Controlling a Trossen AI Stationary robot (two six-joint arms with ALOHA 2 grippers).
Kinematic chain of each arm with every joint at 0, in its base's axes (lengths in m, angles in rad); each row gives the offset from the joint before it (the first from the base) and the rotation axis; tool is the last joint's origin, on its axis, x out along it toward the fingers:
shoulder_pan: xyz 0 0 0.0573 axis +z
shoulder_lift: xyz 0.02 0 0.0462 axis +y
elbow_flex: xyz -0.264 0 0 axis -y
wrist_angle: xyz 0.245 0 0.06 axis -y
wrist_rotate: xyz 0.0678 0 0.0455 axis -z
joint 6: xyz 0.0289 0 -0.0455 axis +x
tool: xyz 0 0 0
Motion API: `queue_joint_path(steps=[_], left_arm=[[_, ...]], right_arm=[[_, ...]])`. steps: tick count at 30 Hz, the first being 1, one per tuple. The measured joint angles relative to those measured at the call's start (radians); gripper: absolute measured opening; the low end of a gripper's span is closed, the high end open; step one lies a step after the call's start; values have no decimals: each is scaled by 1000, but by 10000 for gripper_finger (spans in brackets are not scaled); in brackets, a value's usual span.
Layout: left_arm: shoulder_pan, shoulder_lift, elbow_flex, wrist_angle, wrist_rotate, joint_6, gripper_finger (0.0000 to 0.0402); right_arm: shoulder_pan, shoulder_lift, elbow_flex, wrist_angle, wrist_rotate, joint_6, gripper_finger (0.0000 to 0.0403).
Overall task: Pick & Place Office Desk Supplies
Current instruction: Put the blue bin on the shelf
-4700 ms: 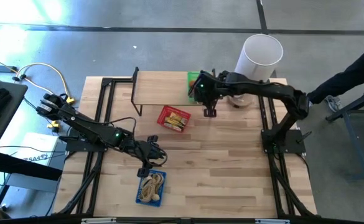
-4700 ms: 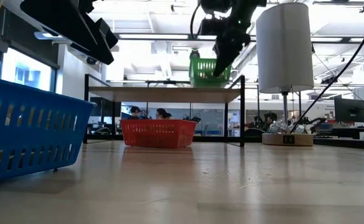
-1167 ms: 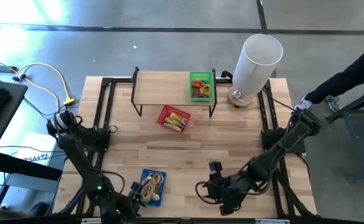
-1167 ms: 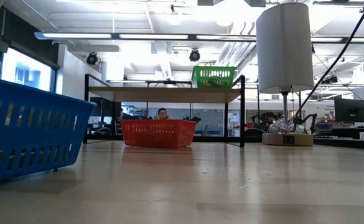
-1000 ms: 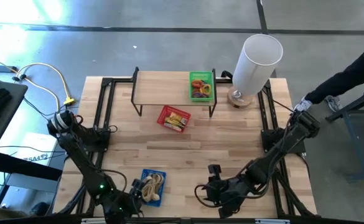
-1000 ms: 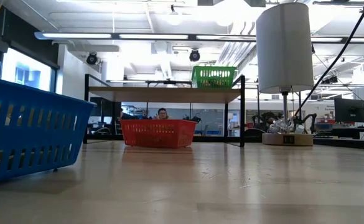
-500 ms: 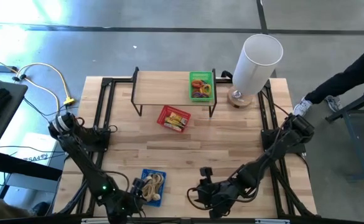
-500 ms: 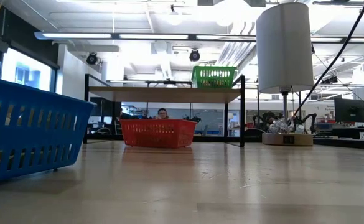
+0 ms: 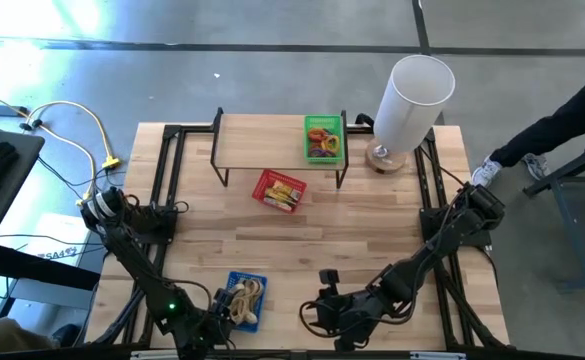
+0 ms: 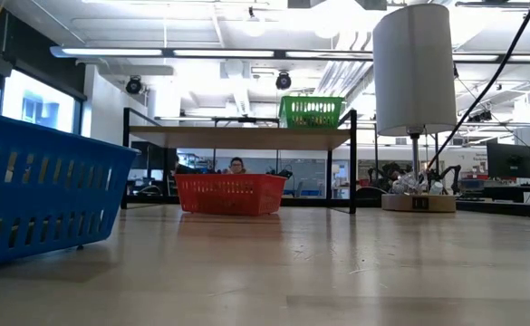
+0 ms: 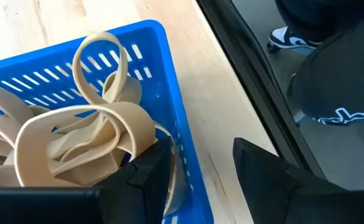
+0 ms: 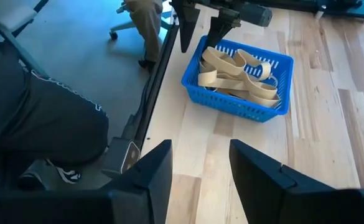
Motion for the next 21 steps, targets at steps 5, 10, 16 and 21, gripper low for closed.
queue_joint_path(steps=[5,10,16,21], left_arm=[[0,0,0,-8,2,-1,165],[3,0,-6,-10,2,-1,165],[16,0,-10,-12,2,-3,165],[27,0,-17,-12,16,-6,165]], right_arm=[[0,0,0,0,0,-4,148],[0,0,0,-1,0,-20,148],[0,0,0,0,0,-27,148],[0,0,0,0,0,-27,148]])
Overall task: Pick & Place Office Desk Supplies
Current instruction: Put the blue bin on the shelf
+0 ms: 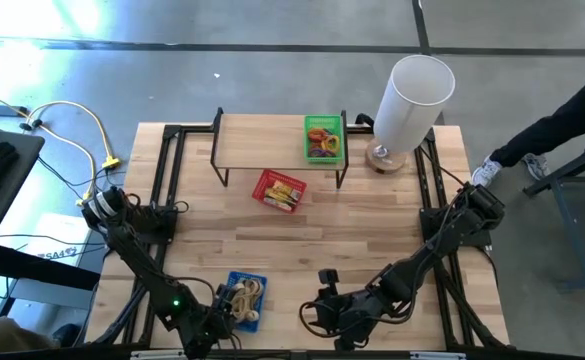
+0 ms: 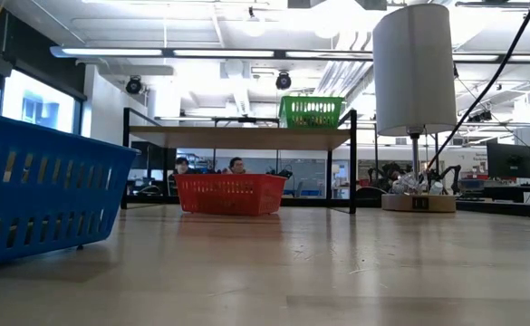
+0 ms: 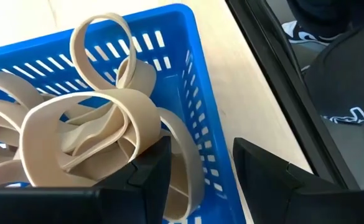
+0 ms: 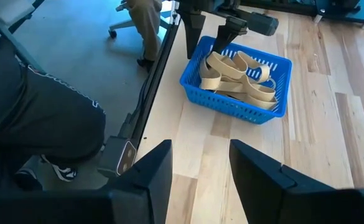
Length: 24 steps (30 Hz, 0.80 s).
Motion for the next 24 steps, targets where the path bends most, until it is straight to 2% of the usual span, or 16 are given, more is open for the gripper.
queue_joint_path(steps=[4,7,18,24], left_arm=[[0,0,0,1,1,0,162],[-1,0,-2,-1,1,4,142],[20,30,-2,12,45,6,15],[14,10,-2,1,22,33,4]], right_arm=[[0,0,0,0,0,-3,148],[0,0,0,0,0,-3,148],[0,0,0,0,0,-3,148],[0,0,0,7,0,-4,148]])
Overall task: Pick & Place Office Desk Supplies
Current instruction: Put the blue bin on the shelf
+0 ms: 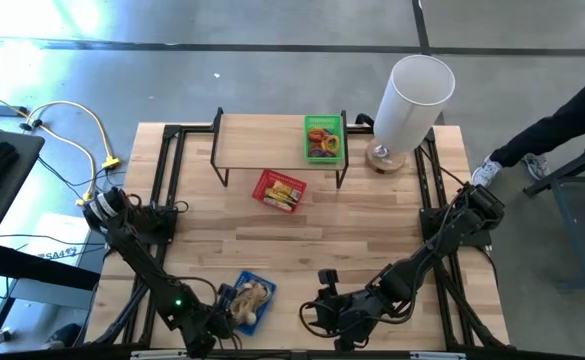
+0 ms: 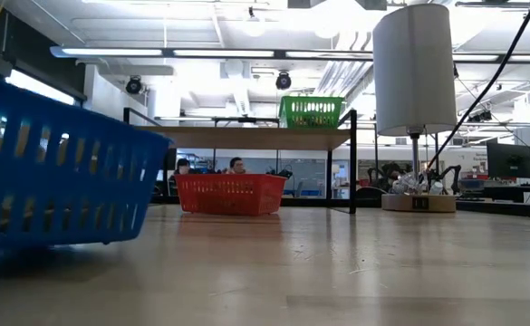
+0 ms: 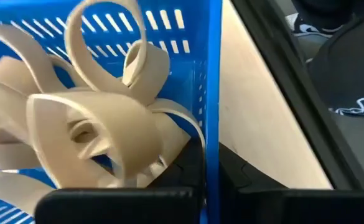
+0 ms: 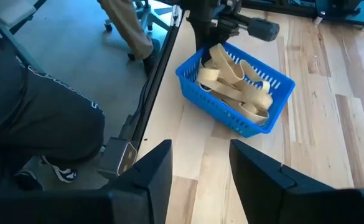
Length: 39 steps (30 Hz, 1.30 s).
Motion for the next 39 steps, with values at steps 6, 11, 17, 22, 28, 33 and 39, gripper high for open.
queue_joint_path(steps=[6,11,17,22,28,33,39], left_arm=[[26,-93,0,-16,2,41,3],[74,-202,1,-92,-4,100,2],[146,-332,1,-212,-5,208,2],[256,-428,1,-355,-42,306,1],[442,-542,16,-442,-79,493,1],[624,-612,58,-477,-100,670,1],[891,-661,61,-483,-59,892,1]], right_arm=[[0,0,0,2,0,-26,148],[-3,0,0,11,0,-28,148],[-3,0,0,30,2,-78,148],[-14,0,0,38,8,-119,148],[-44,0,0,38,8,-132,148],[-74,0,0,37,0,-172,148],[-112,0,0,54,-5,-218,148]])
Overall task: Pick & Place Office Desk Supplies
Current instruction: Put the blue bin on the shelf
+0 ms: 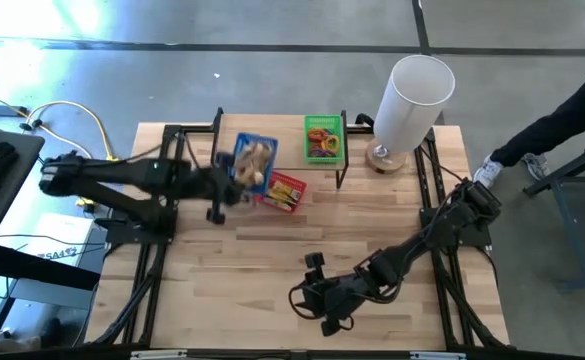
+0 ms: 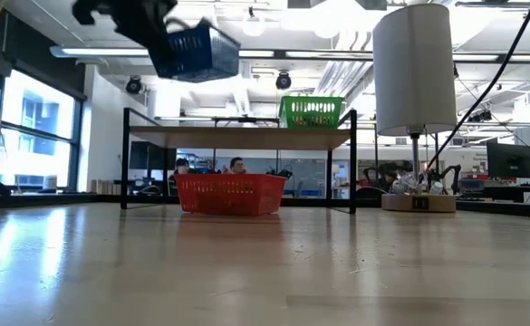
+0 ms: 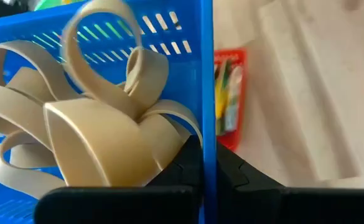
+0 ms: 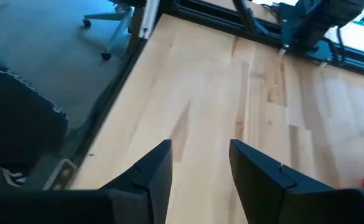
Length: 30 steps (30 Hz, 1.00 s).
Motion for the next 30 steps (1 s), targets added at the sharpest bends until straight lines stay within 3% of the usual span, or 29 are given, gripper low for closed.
queue_joint_path(steps=[6,14,21,30], left_arm=[[312,-6,0,0,288,140,1],[637,26,0,-8,503,203,1],[742,88,0,-53,567,224,1],[746,132,0,-47,566,127,7]], right_arm=[[-36,0,0,-1,-2,-17,148],[-56,0,0,-2,-54,-17,148],[-55,0,0,-2,-52,-34,148],[-55,0,0,-2,-51,-43,148]])
